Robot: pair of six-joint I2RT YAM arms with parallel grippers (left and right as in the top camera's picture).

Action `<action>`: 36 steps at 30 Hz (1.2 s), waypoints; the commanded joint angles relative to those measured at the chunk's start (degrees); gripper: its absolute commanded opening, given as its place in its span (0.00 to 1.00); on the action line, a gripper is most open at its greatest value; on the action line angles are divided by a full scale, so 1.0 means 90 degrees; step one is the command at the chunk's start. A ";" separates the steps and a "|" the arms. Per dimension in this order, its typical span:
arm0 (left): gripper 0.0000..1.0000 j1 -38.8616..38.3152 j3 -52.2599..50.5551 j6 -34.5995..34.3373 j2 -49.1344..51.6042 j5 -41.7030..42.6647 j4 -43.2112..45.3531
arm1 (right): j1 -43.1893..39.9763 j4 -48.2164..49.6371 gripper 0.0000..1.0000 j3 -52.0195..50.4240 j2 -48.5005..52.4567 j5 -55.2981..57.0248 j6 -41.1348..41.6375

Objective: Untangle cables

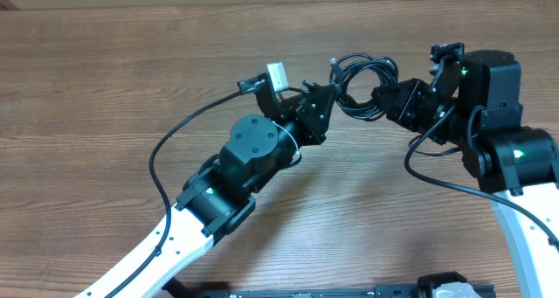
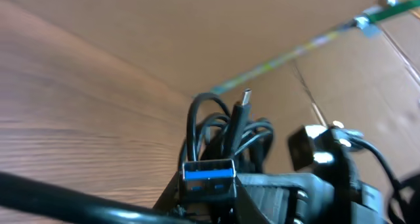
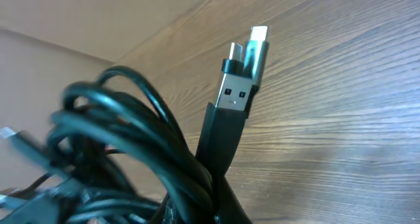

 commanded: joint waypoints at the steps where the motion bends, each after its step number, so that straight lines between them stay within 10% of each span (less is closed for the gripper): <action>1: 0.04 -0.0024 0.0046 -0.0160 -0.0078 -0.0782 -0.0233 | -0.0010 0.0177 0.04 0.0075 -0.0078 -0.0532 -0.0019; 29: 0.04 -0.0024 0.0046 -0.0636 -0.0075 -0.1226 -0.0063 | -0.0010 0.0534 0.04 0.0075 -0.0078 -0.3864 -0.1649; 36: 0.21 -0.0024 0.0046 -0.0488 -0.0075 -0.1341 -0.0114 | -0.0010 0.0680 0.04 0.0075 -0.0078 -0.3827 -0.1649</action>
